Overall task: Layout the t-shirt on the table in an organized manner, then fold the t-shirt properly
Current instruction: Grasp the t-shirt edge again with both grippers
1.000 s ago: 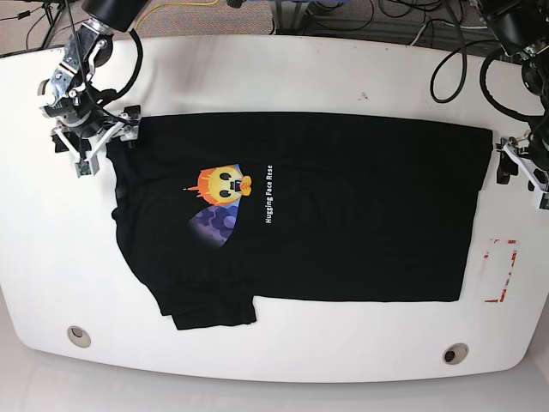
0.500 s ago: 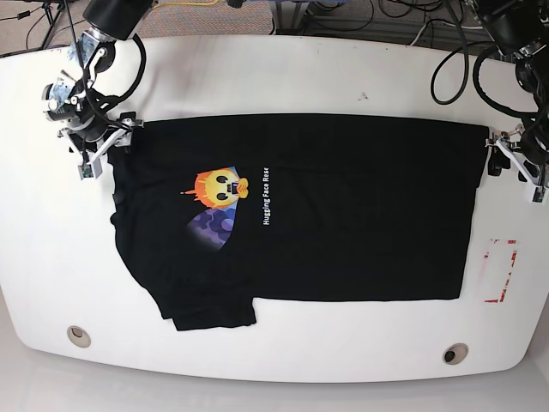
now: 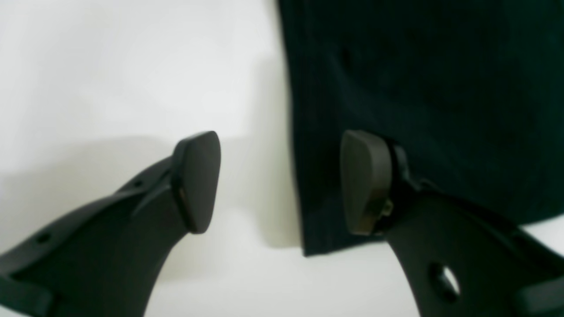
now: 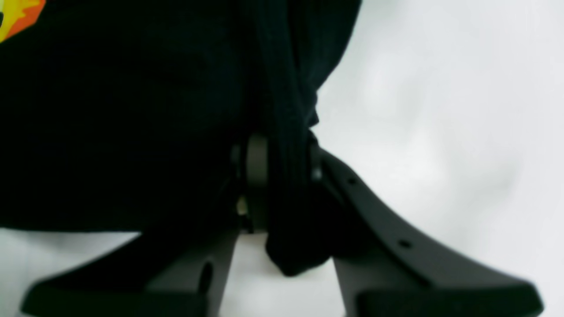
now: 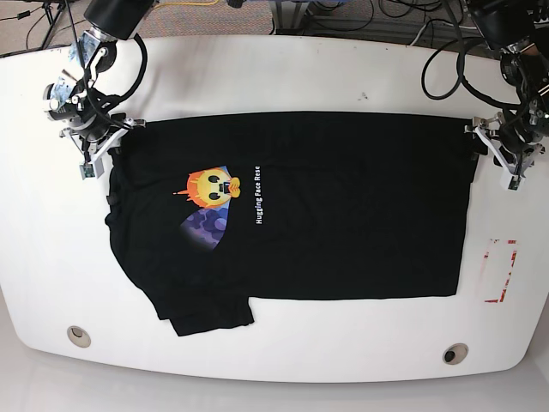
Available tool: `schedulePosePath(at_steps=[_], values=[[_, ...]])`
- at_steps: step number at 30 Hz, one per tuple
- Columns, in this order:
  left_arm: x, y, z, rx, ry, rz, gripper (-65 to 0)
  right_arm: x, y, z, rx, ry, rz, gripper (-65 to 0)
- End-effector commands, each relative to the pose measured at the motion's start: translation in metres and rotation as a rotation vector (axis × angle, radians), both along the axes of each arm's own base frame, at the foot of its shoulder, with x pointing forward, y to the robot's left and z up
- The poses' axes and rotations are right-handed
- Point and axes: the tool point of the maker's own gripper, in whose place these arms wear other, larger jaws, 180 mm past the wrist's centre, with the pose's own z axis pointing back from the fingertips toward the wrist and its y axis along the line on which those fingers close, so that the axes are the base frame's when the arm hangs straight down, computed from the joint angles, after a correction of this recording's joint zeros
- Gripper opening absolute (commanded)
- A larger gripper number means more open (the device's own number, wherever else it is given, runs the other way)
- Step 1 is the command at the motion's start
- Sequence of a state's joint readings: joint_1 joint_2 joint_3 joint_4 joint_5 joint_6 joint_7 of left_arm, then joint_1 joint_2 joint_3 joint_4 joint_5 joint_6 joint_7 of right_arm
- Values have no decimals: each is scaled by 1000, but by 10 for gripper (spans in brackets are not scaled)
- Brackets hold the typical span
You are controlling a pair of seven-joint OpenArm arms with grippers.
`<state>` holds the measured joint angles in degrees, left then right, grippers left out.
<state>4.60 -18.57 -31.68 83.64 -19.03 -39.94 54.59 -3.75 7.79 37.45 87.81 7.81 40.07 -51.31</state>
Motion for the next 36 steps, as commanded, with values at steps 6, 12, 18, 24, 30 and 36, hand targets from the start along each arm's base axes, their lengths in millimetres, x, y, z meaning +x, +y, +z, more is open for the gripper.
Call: schedulePosePath(at_steps=[6, 12, 18, 24, 30, 36], values=[[3, -13, -3, -15, -5, -38, -247, 1, -1, 2, -11, 3, 0, -555], [-1, -19, -9, -13, 16, -60, -306, 1, 1, 2, -8, 3, 0, -561], [-11, -16, -25, -36, 68, -41, -561, 1, 0, 2, -10, 3, 0, -563], [-21, -6, -35, 26, 126, -36, -617, -1, -2, 2, -18, 8, 1, -564], [-35, -5, -31, 69, 135, -59, -619, -13, -6, 2, -42, 23, 2, -564], [-51, -11, -15, 129, 115, -110, -619, -35, -8, 11, -102, 32, 26, -564]])
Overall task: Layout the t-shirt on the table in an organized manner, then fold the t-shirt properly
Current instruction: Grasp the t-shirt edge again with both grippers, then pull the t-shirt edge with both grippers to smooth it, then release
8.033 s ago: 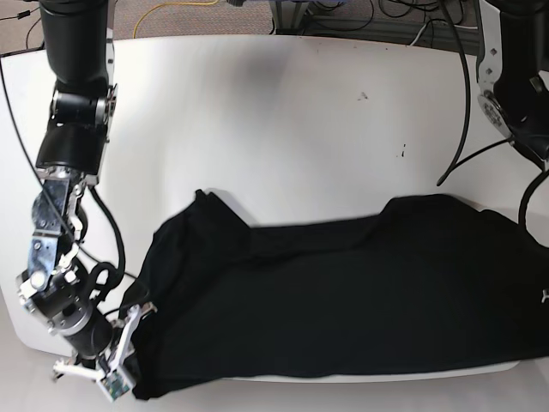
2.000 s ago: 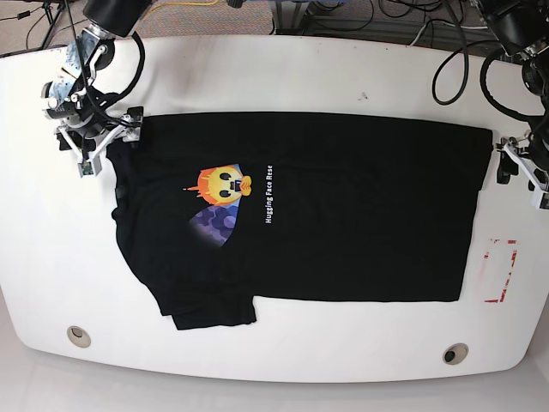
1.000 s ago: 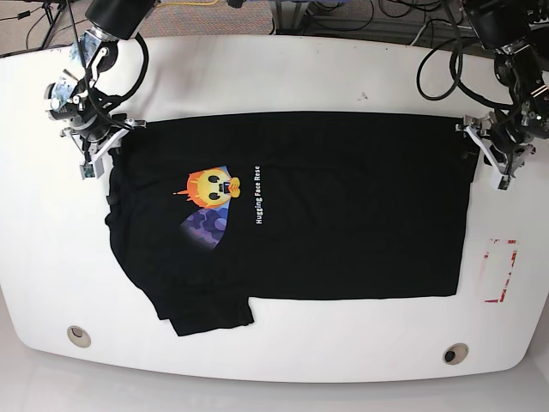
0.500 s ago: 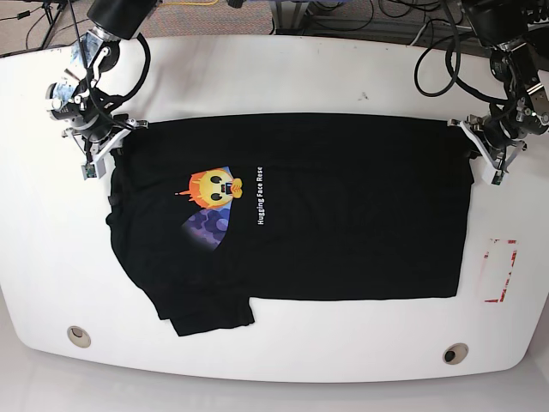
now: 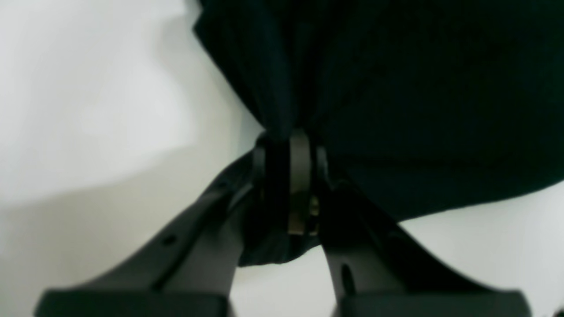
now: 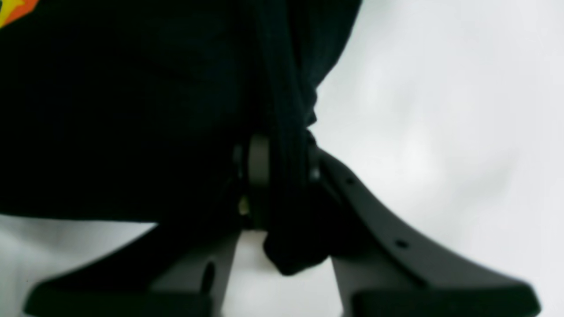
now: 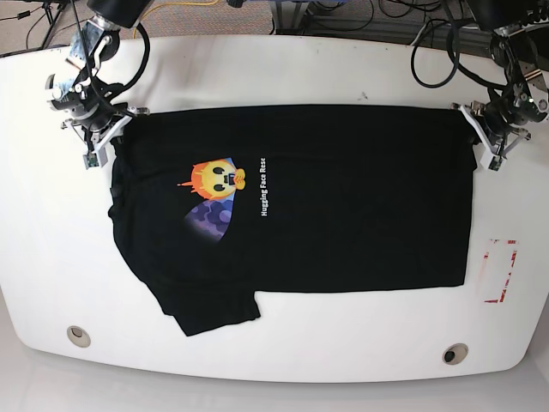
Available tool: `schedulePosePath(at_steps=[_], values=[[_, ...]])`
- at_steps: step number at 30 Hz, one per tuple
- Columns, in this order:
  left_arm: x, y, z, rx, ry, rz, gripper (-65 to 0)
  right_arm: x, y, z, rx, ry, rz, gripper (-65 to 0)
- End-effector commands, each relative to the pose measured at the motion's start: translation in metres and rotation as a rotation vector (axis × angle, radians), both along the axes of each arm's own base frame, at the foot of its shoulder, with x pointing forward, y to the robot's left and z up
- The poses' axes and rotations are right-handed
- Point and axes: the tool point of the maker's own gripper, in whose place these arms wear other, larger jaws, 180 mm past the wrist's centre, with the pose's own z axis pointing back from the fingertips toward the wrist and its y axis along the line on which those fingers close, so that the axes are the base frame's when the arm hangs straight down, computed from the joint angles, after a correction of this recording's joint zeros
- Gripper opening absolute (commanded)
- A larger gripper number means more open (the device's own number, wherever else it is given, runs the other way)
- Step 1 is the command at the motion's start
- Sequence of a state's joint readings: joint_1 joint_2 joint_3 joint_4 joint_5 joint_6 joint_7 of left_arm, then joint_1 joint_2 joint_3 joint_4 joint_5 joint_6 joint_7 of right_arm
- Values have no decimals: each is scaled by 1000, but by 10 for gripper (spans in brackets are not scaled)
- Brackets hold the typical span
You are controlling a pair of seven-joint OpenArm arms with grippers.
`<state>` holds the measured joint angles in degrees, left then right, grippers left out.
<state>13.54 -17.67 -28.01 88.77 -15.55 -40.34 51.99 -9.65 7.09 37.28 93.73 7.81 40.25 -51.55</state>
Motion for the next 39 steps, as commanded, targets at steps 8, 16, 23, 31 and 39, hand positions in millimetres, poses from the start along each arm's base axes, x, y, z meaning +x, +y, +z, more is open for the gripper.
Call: schedulePosePath(at_steps=[8, 16, 23, 31, 39], values=[[-31, 4, 16, 119, 38, -67, -619, -45, -14, 12, -122, 105, 20, -564], [-58, -2, 20, 153, 70, -111, -619, -78, -15, 22, -187, 161, 50, -564], [-72, -4, 20, 161, 96, -127, -618, -97, -15, 22, -202, 205, 60, -564], [-73, 5, 21, 193, 126, -131, -612, -97, -16, 22, -207, 207, 62, -536], [-53, 11, 30, 221, 114, -115, -428, -91, -16, 25, -210, 191, 63, -166]])
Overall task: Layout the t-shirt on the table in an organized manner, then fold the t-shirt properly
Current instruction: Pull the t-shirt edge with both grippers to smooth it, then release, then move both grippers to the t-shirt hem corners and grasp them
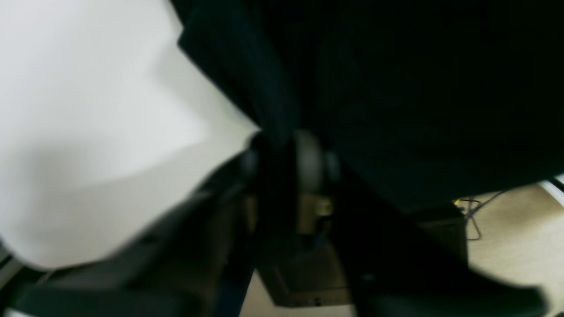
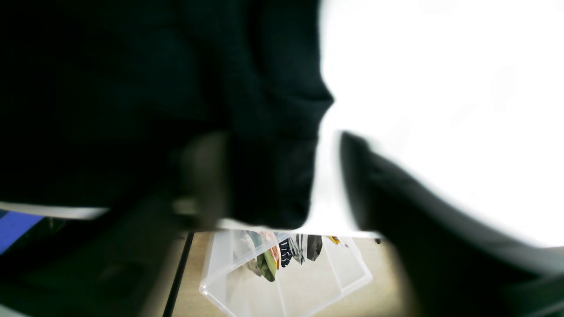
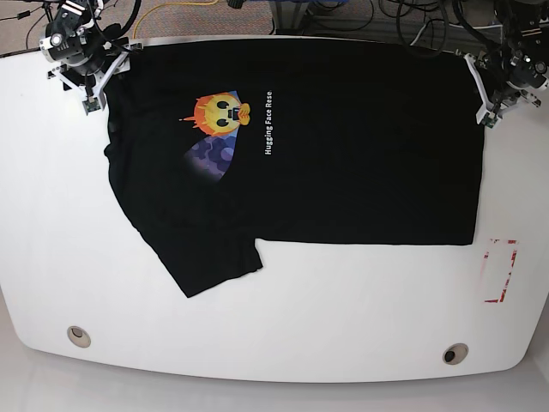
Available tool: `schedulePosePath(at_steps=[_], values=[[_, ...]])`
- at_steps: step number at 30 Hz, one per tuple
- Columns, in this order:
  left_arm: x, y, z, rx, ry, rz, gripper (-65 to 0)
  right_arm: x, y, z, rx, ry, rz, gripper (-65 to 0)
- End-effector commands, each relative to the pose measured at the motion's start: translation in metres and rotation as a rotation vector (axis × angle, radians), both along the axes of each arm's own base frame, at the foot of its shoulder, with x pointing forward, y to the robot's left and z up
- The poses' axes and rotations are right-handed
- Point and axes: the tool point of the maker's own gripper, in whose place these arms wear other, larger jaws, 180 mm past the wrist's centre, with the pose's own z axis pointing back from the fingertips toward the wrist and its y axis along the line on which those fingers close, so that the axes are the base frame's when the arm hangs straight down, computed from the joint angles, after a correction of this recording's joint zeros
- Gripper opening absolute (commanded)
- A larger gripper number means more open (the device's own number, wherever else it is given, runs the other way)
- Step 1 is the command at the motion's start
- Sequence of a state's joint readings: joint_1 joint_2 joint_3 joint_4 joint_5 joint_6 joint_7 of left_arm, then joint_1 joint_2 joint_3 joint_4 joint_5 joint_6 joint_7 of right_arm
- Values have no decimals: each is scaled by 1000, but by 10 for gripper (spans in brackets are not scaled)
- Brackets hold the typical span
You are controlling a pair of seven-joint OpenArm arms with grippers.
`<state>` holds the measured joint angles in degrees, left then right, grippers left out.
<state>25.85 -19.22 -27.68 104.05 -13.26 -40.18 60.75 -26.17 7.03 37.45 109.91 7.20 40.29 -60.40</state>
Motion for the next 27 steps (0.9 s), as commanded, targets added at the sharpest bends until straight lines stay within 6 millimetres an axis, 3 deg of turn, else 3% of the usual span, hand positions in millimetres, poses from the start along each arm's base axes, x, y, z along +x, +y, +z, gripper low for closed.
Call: schedulePosePath(at_steps=[1, 3, 5, 13, 16, 20, 27], values=[[16, 4, 13, 15, -50, -6, -381, 12, -7, 12, -34, -43, 6, -101], [24, 4, 16, 15, -69, -7, -315, 14, -11, 19, -51, -60, 2, -6], [30, 2, 23, 21, -93, -15, -281, 15, -18, 28, -74, -81, -13, 0], [54, 0, 53, 80, -157, -38, -281, 35, -34, 50, -122, -154, -20, 0], [67, 1, 65, 91, -195, -36, -282, 53, -33, 57, -125, -194, -3, 0], [87, 16, 87, 110, -279, 20, -282, 79, -28, 67, -119, -255, 11, 0], [133, 21, 127, 108, -437, 49, -283, 126, -13, 80, -78, -344, 46, 0]])
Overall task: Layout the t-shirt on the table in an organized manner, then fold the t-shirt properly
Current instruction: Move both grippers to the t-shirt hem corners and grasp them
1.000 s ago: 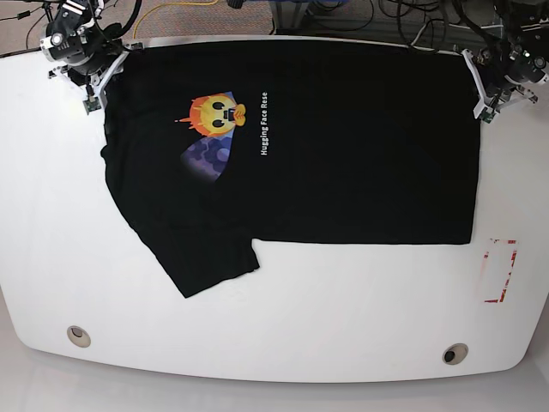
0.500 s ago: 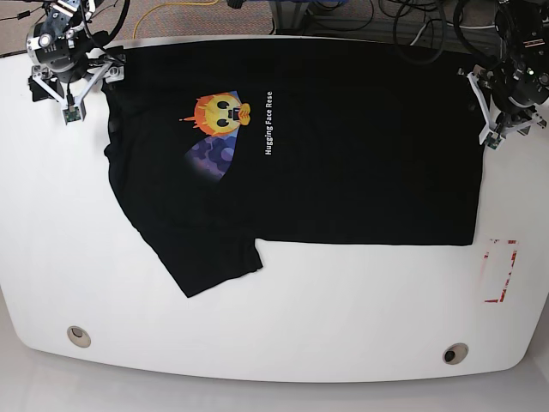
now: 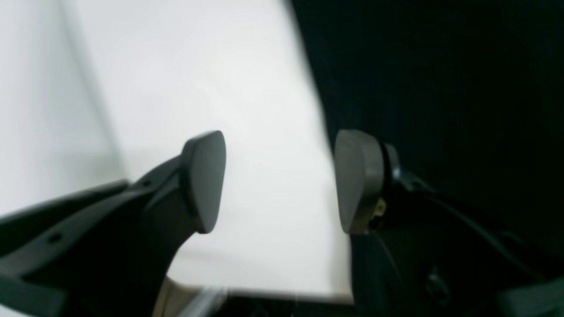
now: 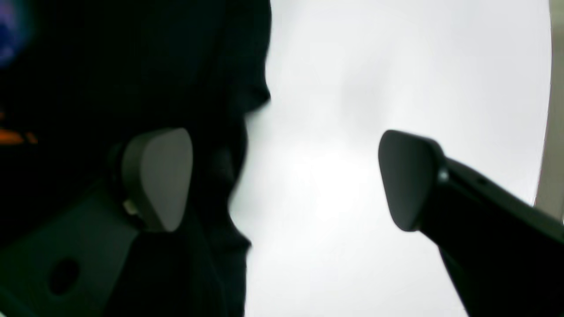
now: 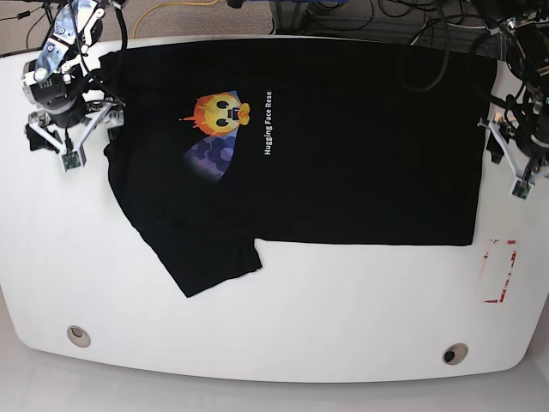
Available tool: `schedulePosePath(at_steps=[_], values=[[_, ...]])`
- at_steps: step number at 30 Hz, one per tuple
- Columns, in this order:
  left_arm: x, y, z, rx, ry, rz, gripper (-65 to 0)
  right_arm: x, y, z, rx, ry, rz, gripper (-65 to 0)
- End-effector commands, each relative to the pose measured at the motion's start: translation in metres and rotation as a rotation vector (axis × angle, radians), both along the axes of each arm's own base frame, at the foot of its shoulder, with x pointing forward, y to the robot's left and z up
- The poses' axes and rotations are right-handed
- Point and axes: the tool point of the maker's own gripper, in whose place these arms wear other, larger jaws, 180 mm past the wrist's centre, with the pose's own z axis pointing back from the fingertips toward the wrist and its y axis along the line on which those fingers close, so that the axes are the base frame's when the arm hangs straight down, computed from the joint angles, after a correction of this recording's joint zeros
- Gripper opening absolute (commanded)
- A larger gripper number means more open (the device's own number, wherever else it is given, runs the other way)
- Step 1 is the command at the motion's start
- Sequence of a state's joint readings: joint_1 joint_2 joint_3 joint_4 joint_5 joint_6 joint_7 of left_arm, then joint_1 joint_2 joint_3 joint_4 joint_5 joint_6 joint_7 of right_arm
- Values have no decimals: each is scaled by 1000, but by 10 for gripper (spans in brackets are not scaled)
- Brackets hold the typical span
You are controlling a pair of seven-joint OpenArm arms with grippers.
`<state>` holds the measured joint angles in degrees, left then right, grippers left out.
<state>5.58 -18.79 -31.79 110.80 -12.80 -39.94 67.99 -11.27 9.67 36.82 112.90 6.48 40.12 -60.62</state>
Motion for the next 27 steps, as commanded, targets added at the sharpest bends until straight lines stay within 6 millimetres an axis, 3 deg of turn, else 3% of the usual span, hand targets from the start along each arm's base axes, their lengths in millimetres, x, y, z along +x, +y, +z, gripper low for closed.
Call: schedulePosePath(at_steps=[1, 10, 20, 27], values=[[24, 1, 26, 2, -96, -12, -283, 27, 1, 13, 11, -66, 15, 0], [68, 14, 39, -87, -161, 35, -283, 94, 17, 6, 132, -94, 47, 0], [109, 22, 23, -239, -197, 71, -283, 160, 22, -1, 248, -128, 91, 0], [130, 25, 3, -217, -173, 59, -283, 182, 16, -21, 363, -143, 56, 0]])
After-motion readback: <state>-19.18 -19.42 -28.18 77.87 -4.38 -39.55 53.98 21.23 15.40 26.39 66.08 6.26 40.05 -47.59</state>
